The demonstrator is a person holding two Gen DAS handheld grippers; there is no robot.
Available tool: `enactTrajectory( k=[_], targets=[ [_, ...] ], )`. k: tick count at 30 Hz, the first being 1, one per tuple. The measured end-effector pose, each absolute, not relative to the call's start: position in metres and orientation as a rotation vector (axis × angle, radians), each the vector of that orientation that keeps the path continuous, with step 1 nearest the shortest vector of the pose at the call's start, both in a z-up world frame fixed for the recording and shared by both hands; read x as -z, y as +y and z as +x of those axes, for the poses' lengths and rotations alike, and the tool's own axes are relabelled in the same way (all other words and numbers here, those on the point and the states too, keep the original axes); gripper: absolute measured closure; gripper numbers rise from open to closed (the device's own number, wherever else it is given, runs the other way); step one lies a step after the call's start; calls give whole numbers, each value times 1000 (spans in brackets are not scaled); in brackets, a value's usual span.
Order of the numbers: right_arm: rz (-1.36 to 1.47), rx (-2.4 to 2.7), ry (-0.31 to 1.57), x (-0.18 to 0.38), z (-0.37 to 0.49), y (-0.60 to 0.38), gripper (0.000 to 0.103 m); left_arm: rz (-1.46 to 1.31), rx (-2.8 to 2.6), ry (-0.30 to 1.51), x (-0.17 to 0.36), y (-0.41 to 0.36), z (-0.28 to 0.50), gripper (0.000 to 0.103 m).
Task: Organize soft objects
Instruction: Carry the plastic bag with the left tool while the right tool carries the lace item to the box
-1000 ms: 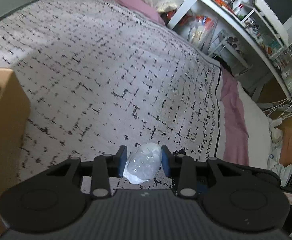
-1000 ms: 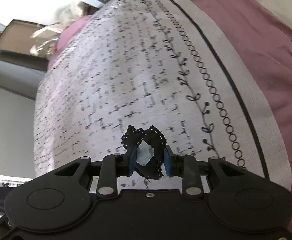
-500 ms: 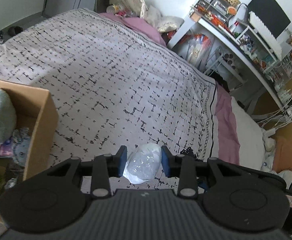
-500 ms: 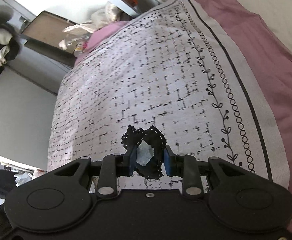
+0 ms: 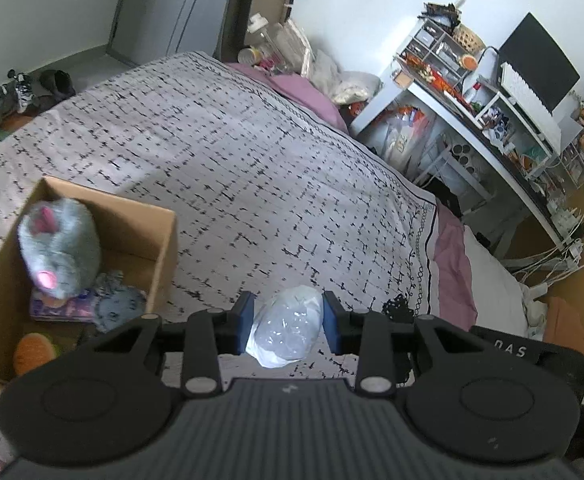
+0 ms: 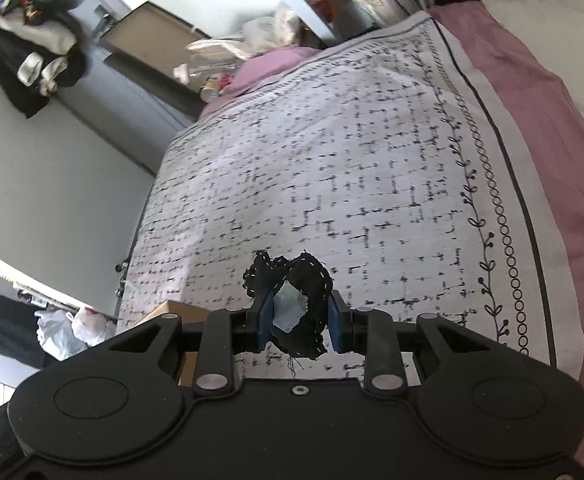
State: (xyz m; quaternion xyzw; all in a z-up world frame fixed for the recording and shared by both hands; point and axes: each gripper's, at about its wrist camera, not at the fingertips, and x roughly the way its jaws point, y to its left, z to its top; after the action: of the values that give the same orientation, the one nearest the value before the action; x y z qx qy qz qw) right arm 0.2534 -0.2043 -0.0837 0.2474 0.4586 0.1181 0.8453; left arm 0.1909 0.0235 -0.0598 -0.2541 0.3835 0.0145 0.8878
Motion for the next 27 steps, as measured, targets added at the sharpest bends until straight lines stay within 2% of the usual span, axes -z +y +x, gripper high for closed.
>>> enactTrajectory(
  k=[13, 27],
  targets=[
    [523, -264, 910, 47, 232, -183, 75, -560, -72, 736, 50, 71, 152, 68],
    [399, -345, 881, 29, 215, -102, 75, -611, -125, 702, 59, 131, 134, 68]
  ],
)
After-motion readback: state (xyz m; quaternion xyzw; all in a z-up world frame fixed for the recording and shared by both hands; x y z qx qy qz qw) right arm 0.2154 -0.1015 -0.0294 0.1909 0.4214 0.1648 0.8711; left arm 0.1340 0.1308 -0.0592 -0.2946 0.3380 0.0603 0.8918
